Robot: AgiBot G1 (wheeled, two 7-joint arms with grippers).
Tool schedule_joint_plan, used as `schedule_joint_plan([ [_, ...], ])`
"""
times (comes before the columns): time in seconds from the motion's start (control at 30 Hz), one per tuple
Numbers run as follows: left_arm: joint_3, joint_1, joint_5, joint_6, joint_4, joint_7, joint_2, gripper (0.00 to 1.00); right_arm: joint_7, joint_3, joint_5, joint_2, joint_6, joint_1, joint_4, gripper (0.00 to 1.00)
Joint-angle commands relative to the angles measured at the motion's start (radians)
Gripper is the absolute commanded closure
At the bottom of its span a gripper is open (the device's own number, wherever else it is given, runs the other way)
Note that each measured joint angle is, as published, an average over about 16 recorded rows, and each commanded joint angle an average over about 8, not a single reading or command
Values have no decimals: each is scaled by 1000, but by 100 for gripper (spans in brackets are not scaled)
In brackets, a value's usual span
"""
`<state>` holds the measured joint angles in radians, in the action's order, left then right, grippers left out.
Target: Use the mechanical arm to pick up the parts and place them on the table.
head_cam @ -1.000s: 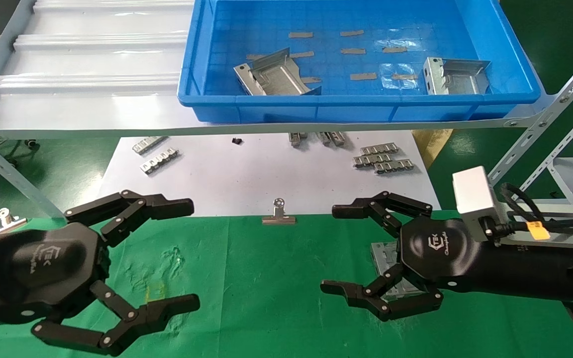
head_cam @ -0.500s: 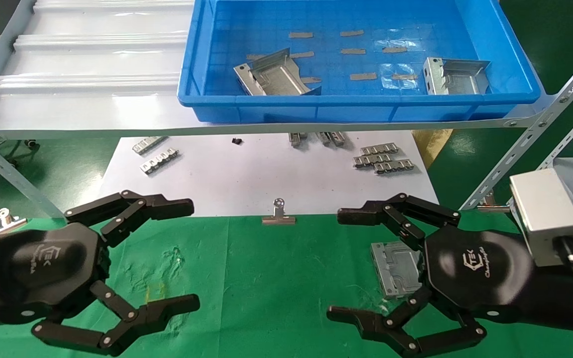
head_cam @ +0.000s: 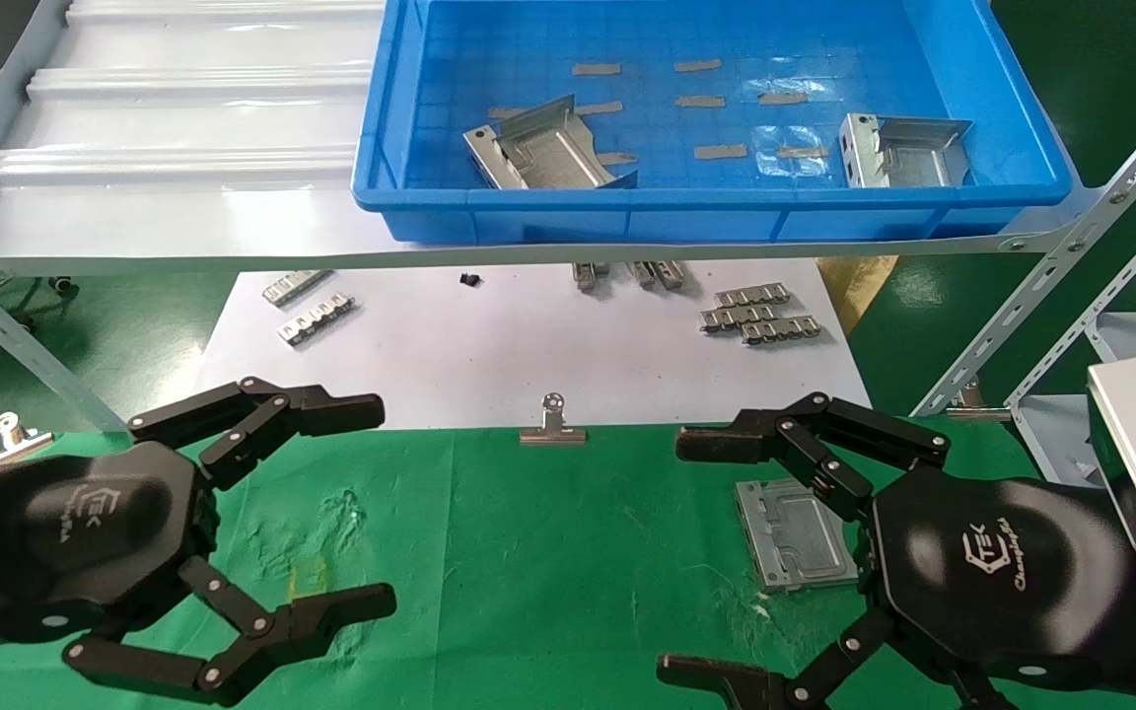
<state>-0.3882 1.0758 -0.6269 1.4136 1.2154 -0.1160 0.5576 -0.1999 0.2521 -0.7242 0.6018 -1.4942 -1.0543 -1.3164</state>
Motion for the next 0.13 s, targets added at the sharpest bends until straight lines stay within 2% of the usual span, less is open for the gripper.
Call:
schedule_joint_plan([
  [0.03, 0, 0, 0, 0, 0, 0, 0, 0, 3, 5, 0, 1, 0, -3, 6, 0],
  [0.13, 0, 0, 0, 0, 0, 0, 0, 0, 4, 8, 0, 3, 0, -5, 10, 0],
])
